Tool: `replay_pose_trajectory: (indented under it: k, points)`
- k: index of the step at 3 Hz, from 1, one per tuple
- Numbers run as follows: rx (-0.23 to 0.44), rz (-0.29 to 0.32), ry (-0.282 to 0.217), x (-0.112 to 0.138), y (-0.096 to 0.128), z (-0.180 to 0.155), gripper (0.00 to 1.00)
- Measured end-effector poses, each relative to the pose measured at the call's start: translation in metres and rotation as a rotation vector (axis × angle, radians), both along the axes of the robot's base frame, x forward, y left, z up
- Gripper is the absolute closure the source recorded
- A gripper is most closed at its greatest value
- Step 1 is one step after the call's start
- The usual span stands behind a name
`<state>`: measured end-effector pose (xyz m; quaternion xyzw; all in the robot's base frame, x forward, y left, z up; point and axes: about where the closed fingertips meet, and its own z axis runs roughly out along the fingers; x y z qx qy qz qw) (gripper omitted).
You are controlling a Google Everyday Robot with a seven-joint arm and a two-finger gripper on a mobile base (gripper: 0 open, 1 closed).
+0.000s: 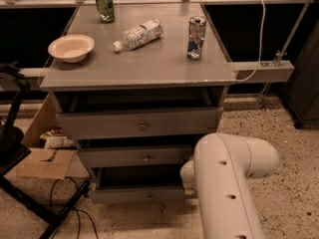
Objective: Open bottom drawer
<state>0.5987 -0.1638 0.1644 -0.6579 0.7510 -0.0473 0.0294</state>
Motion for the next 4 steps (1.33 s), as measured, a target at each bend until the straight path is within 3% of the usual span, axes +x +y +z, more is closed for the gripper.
replay_pose_trajectory:
  k: [1,2,3,4]
  points:
    - [0.006,-0.01,-0.003,-0.002,0.001,0.003,1.0]
    - [0.005,-0.033,0.02,-0.021,-0.006,0.0,1.0]
    - [0.005,-0.033,0.02,-0.02,-0.002,-0.001,0.82]
    - [0.005,-0.033,0.02,-0.02,-0.002,-0.001,0.51]
